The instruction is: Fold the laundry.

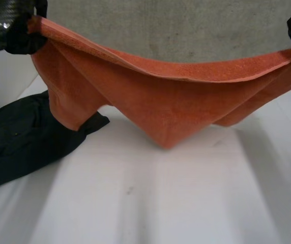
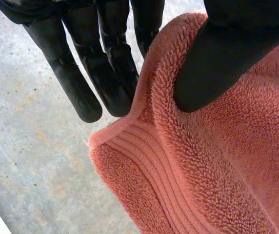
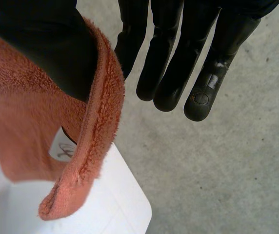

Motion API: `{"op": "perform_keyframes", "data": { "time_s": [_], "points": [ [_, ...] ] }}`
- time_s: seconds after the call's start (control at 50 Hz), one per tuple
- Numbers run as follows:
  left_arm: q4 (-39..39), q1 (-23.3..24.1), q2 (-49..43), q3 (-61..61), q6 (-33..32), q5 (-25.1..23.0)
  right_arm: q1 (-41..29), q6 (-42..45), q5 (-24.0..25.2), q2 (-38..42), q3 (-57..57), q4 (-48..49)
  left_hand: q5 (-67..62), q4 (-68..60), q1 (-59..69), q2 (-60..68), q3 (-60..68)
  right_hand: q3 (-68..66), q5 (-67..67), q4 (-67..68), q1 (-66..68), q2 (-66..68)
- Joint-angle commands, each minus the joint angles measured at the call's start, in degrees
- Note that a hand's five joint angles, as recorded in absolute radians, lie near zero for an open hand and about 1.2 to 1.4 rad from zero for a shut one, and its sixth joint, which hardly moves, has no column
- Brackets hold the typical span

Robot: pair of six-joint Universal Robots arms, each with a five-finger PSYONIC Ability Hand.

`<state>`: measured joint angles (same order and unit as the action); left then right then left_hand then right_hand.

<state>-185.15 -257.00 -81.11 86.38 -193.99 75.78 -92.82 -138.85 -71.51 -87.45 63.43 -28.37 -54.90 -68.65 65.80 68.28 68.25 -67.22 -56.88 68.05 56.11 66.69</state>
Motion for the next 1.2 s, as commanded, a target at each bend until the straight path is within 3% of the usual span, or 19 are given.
{"op": "perform_keyframes", "data": {
  "time_s": [0.02, 0.12, 0.22, 0.32, 0.4, 0.46, 0.56, 0.62, 0.76, 0.94, 1.08, 1.2],
  "points": [
    [5.6, 0.1, -0.9, -0.9, -0.5, 0.1, 0.4, 0.6, 1.8, -0.6, -1.8, -2.8, -15.1, -11.4, 14.2, 11.7, 11.7, -12.8, -13.1, 11.9, 23.9, 13.3],
    [5.5, 0.1, -8.3, -0.7, -1.2, 0.1, 0.4, 2.9, 1.4, 3.0, -0.9, -2.8, -15.1, -11.4, 14.2, 11.7, 11.7, -12.8, -13.1, 11.9, 23.9, 13.3],
    [5.0, 0.1, -19.3, -3.7, -2.5, 0.1, -0.3, 6.8, -0.6, 14.8, -5.4, -3.0, -15.1, -11.4, 14.2, 11.7, 11.7, -12.8, -13.1, 11.9, 23.9, 13.3],
    [1.5, 0.7, -30.4, -11.7, -7.3, -0.3, -1.7, 3.6, -6.5, 26.5, -17.1, 0.1, -15.1, -11.4, 14.2, 11.7, 11.7, -12.8, -13.1, 11.9, 23.9, 13.3],
    [-7.0, 1.3, -35.5, -19.2, -10.3, 0.0, -6.1, -0.4, -8.9, 33.6, -28.1, 9.3, -15.1, -11.4, 14.2, 11.7, 11.7, -12.8, -13.1, 11.9, 23.9, 13.3],
    [-17.8, 1.8, -36.4, -23.2, -10.0, 0.2, -7.5, -3.3, -9.2, 35.5, -33.2, 17.6, -15.1, -11.4, 14.2, 11.7, 11.7, -12.8, -13.1, 11.9, 23.9, 13.3],
    [-41.5, 3.0, -34.8, -26.4, -8.8, 6.4, -8.0, -9.1, -11.5, 34.9, -36.2, 44.8, -15.1, -11.4, 14.2, 11.7, 11.7, -12.8, -13.1, 11.9, 23.9, 13.3],
    [-46.6, 2.7, -33.2, -27.0, -7.5, 8.8, -8.2, -10.0, -13.2, 33.1, -35.2, 55.4, -15.1, -11.4, 14.2, 11.7, 11.7, -12.8, -13.1, 11.9, 23.9, 13.3],
    [-40.1, 2.3, -32.9, -25.1, -3.1, 9.4, -8.5, -10.5, -13.3, 31.2, -30.7, 53.7, -15.1, -11.4, 14.2, 11.7, 11.7, -12.8, -13.1, 11.9, 23.9, 13.3],
    [-36.0, 0.5, -34.4, -7.7, -1.6, 6.9, -7.8, -11.2, -8.6, 27.8, -7.6, 51.7, -15.1, -11.4, 14.2, 11.7, 11.7, -12.8, -13.1, 11.9, 23.9, 13.3],
    [-34.8, 0.9, -40.0, 0.6, -2.2, 2.7, -7.7, -8.8, -5.7, 32.4, 5.8, 49.3, -15.1, -11.4, 14.2, 11.7, 11.7, -12.8, -13.1, 11.9, 23.9, 13.3],
    [-31.5, 1.2, -43.1, 5.0, -8.0, 2.6, -7.2, -3.5, -6.2, 37.6, 8.7, 40.2, -15.1, -11.4, 14.2, 11.7, 11.7, -12.8, -13.1, 11.9, 23.9, 13.3]
  ]
}}
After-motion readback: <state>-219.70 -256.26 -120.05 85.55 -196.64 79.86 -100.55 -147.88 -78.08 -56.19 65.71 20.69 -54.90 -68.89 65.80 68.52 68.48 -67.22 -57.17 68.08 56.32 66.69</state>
